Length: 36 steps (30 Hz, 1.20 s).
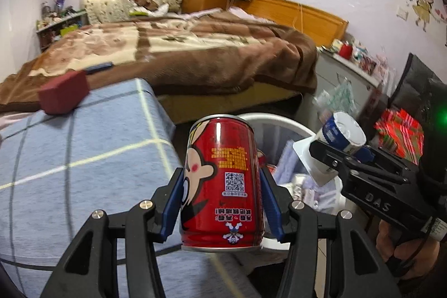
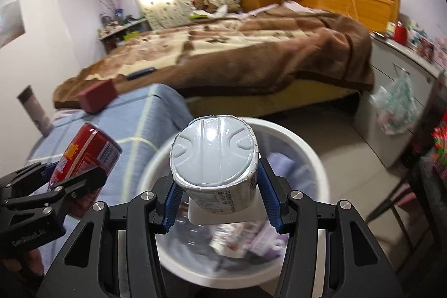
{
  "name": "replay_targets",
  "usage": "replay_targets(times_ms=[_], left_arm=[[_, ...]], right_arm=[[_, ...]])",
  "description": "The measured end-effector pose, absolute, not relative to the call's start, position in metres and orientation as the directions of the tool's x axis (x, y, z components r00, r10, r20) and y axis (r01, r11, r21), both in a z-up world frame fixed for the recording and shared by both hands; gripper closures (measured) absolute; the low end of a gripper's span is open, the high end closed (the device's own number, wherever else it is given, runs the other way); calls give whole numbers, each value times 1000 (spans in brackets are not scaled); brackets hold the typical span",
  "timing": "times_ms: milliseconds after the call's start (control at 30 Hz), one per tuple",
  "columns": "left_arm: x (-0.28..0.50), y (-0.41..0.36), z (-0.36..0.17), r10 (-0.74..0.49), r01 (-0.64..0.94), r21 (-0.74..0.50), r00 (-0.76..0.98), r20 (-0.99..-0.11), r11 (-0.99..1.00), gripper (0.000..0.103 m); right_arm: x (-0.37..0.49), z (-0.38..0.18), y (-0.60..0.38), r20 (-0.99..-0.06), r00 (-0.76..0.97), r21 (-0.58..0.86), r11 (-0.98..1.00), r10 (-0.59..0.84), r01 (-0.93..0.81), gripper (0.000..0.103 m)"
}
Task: Collect trash
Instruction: 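Carry the red can and tin can over the wastebasket with both tools, then open both tools to drop both cans into the wastebasket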
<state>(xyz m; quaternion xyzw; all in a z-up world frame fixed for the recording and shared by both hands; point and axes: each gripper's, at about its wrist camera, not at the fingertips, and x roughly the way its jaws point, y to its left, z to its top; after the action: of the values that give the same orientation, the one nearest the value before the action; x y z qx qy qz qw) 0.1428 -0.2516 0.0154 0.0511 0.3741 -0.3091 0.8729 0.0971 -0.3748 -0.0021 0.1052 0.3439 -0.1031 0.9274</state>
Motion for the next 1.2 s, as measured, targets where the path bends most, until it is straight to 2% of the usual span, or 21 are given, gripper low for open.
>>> replay_targets(times_ms=[200, 433, 533, 667, 1200], left_arm=[[142, -275, -7, -492, 590, -146, 485, -723, 794, 48], [145, -284, -16, -486, 595, -142, 471, -736, 791, 48], [146, -284, -17, -483, 590, -142, 473, -736, 795, 38], [145, -281, -12, -495, 585, -154, 483, -722, 796, 37], [104, -251, 16, -486, 573, -82, 601, -635, 816, 34]], right_arm=[[105, -28, -398, -732, 664, 83, 947, -153, 309, 50], [105, -33, -409, -748, 647, 96, 940, -148, 326, 50], [101, -32, -414, -742, 655, 121, 934, -140, 336, 49], [97, -31, -416, -730, 671, 144, 929, -133, 341, 44], [60, -6, -385, -613, 773, 142, 939, -165, 313, 44]])
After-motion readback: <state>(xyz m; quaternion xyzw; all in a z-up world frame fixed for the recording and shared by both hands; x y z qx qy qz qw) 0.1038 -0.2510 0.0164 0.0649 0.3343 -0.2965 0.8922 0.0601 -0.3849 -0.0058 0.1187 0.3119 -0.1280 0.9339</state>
